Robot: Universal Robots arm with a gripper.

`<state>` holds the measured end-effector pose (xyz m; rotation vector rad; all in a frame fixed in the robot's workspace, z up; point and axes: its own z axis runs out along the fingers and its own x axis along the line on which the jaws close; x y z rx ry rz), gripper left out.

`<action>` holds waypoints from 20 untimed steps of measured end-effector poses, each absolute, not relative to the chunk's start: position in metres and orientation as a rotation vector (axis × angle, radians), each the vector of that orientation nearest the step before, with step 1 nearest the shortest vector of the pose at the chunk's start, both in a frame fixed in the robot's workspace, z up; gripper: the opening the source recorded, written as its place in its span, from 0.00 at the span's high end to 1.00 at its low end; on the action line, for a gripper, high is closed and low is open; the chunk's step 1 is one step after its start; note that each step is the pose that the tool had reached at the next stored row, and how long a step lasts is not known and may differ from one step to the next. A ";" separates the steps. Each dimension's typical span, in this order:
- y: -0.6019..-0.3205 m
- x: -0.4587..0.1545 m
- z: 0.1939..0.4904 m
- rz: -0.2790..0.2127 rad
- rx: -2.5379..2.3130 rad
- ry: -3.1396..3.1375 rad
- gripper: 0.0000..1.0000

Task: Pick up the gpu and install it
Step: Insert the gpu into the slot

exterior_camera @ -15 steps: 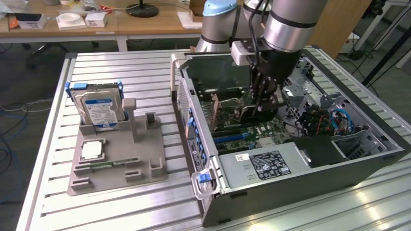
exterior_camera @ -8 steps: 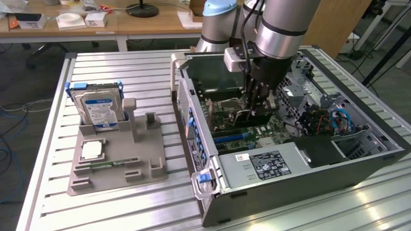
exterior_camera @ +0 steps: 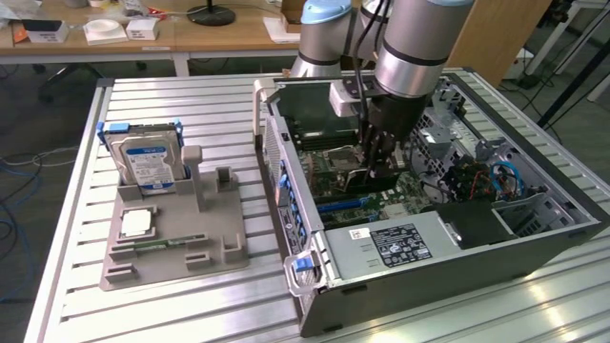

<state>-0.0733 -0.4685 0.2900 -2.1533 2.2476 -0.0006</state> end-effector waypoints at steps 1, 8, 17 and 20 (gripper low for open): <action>-0.468 -0.073 0.288 -0.001 -2.153 2.248 0.74; -0.468 -0.078 0.283 -0.006 -2.153 2.247 0.74; -0.464 -0.083 0.279 -0.008 -2.152 2.245 0.74; -0.464 -0.086 0.278 -0.008 -2.152 2.246 0.74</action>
